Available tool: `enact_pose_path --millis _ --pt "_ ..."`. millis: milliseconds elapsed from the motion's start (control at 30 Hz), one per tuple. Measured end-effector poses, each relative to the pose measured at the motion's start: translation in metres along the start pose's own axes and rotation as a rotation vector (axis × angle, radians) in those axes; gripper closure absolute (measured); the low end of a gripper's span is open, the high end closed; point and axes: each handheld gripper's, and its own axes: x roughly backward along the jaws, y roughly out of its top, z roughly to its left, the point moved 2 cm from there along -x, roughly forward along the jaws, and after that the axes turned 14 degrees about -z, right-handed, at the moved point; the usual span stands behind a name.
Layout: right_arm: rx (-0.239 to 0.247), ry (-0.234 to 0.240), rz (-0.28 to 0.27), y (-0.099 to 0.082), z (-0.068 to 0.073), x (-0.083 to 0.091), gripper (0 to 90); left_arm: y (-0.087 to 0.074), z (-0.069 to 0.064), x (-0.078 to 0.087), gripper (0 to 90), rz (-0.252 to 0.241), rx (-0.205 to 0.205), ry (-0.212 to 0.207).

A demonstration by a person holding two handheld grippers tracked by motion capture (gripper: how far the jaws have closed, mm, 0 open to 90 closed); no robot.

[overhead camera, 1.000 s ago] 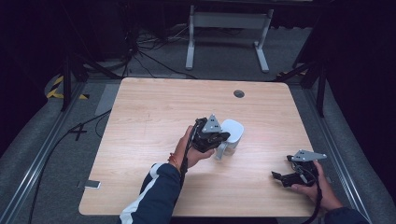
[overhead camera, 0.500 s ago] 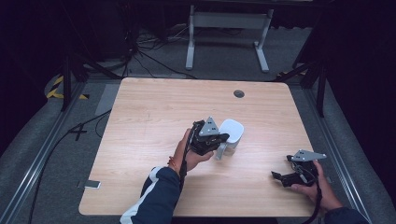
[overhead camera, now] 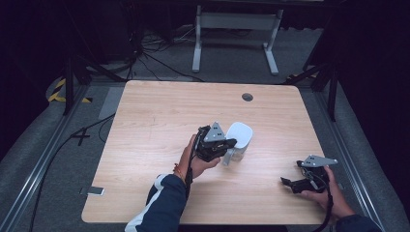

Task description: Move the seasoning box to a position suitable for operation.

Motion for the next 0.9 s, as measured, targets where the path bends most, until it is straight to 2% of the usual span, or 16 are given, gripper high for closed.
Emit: enact_pose_path --millis 67,200,333,367,400,433,467,500,533,667,733,800,900 --pt "0.000 0.000 0.000 0.000 0.000 0.000 1.6 -0.001 0.000 0.000 88.6 -0.006 0.013 0.000" --pt "-0.001 0.000 0.000 0.000 0.000 0.000 1.6 -0.003 -0.002 0.002 87.3 -0.004 0.008 0.001" --pt "0.001 0.000 0.007 0.001 0.000 0.000 3.8 -0.008 -0.002 0.001 86.3 0.025 0.003 0.018" --pt "-0.002 0.002 0.005 0.002 0.000 0.000 10.4 -0.009 -0.002 0.000 85.0 0.035 -0.010 0.018" --pt "-0.002 0.002 0.005 0.002 0.000 0.000 10.4 -0.009 -0.002 0.000 85.0 0.035 -0.010 0.018" --pt "-0.008 0.001 -0.003 0.004 0.001 0.001 21.6 -0.010 -0.004 -0.001 85.0 0.037 -0.006 0.014" --pt "-0.005 0.012 -0.006 0.009 0.003 0.002 25.5 -0.010 -0.004 -0.001 85.1 0.039 -0.010 0.014" --pt "-0.006 0.022 -0.023 0.013 0.004 0.002 26.4 -0.010 -0.005 -0.001 85.0 0.039 -0.017 0.017" --pt "0.003 0.027 -0.052 0.020 0.005 0.004 34.9 -0.010 -0.004 -0.001 85.0 0.039 -0.025 0.014" --pt "-0.003 0.063 -0.166 0.046 0.006 0.009 54.6 -0.010 -0.004 -0.002 85.7 0.039 -0.018 0.014" --pt "0.008 0.082 -0.189 0.060 0.004 0.006 62.4 -0.011 -0.003 -0.002 85.9 0.050 -0.017 0.015" --pt "0.023 0.093 -0.207 0.076 0.005 0.000 66.5 -0.013 -0.002 -0.003 86.1 0.048 -0.009 0.016" --pt "0.091 0.110 -0.231 0.102 0.014 -0.010 69.3 -0.014 0.000 -0.004 85.7 0.058 -0.010 0.023"
